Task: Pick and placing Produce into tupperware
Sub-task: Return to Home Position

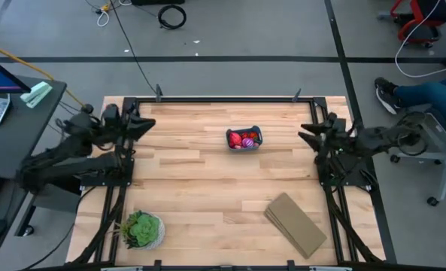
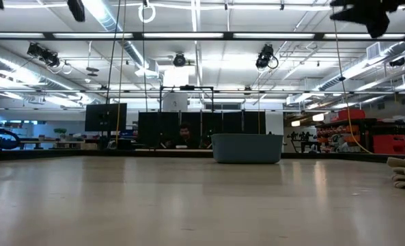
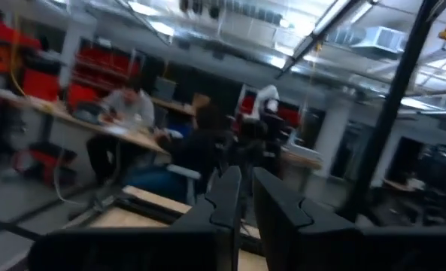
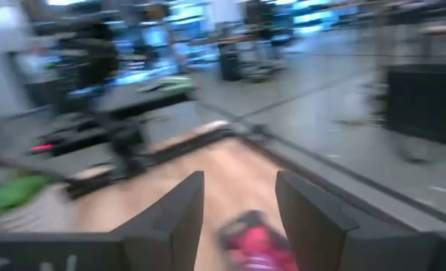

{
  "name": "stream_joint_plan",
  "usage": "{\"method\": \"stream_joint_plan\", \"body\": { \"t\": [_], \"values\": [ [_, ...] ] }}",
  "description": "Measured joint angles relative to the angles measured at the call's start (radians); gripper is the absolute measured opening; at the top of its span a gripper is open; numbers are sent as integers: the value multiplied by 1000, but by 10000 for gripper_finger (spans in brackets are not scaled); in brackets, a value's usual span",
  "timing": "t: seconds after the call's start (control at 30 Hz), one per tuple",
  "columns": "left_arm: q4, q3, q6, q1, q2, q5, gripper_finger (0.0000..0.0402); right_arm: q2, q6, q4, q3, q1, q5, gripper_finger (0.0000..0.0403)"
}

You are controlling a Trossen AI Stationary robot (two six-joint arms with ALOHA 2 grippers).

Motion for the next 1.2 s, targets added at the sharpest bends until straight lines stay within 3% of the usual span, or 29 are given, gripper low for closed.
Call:
{"method": "stream_joint_plan", "body": {
  "t": [0.13, 0.23, 0.6, 0.73, 0.9, 1.2],
  "values": [
    [99, -125, 23, 33, -21, -63, 37, -41, 74, -85, -40, -11, 193, 176],
    [91, -174, -3, 82, -50, -88, 35, -100, 145, -169, -44, -23, 229, 176],
    [89, -205, -2, 177, -192, -49, 29, -305, 47, -170, -64, -23, 76, 177],
    [92, -205, 1, 199, -235, -48, 25, -316, -58, 74, -179, -23, 33, 178],
    [91, -205, -125, 205, -242, -29, 27, -305, -166, 387, -335, -23, -79, 176],
    [96, -205, -88, 204, -242, -3, 16, -305, -69, 468, -437, -51, -112, 177]
  ]
}}
